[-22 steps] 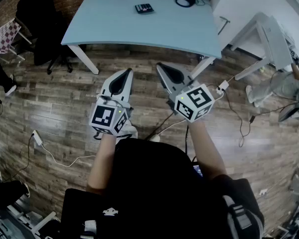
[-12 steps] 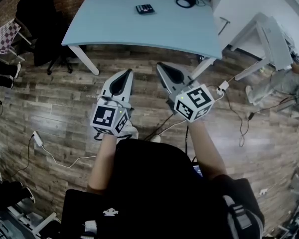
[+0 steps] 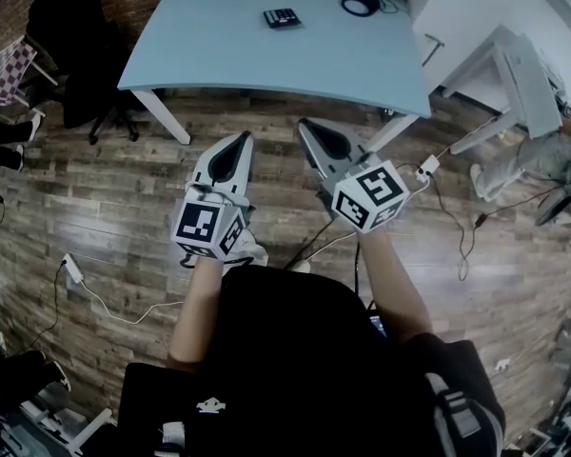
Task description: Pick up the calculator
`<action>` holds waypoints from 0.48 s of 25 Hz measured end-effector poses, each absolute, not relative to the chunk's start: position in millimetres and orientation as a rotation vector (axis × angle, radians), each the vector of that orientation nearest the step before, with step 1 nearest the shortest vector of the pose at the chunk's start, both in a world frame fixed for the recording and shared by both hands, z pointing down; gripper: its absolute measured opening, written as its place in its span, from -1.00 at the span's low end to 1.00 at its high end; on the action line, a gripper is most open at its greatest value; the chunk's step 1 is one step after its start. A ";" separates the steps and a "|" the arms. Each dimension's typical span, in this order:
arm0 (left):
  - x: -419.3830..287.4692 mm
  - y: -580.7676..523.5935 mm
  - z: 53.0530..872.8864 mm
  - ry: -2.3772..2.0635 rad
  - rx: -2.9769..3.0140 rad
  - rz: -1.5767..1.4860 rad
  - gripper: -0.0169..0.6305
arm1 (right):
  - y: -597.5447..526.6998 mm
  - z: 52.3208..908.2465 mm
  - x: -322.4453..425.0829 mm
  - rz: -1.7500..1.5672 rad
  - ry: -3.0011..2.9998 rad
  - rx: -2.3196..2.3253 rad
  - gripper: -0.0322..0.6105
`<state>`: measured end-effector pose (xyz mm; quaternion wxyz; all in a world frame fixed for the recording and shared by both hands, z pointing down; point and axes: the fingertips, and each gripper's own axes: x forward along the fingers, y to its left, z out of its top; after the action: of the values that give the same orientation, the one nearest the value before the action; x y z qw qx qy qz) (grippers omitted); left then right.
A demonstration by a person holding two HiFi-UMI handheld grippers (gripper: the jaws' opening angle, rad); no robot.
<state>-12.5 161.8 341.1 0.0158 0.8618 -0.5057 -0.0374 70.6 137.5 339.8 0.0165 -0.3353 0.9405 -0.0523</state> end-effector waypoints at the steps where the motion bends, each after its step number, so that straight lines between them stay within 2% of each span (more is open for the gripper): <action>1: -14.7 157.9 341.5 -1.571 2.681 -0.114 -0.94 | 133.6 340.4 68.3 -0.165 2.922 -1.042 -0.89; 12: -45.7 111.4 340.2 -1.571 2.673 -0.138 -0.94 | 85.6 338.9 39.4 -0.163 2.917 -1.057 -0.89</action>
<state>-45.7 111.4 340.2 0.0189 0.8611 -0.5061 -0.0443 39.4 85.6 338.9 0.0175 -0.3403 0.9387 -0.0524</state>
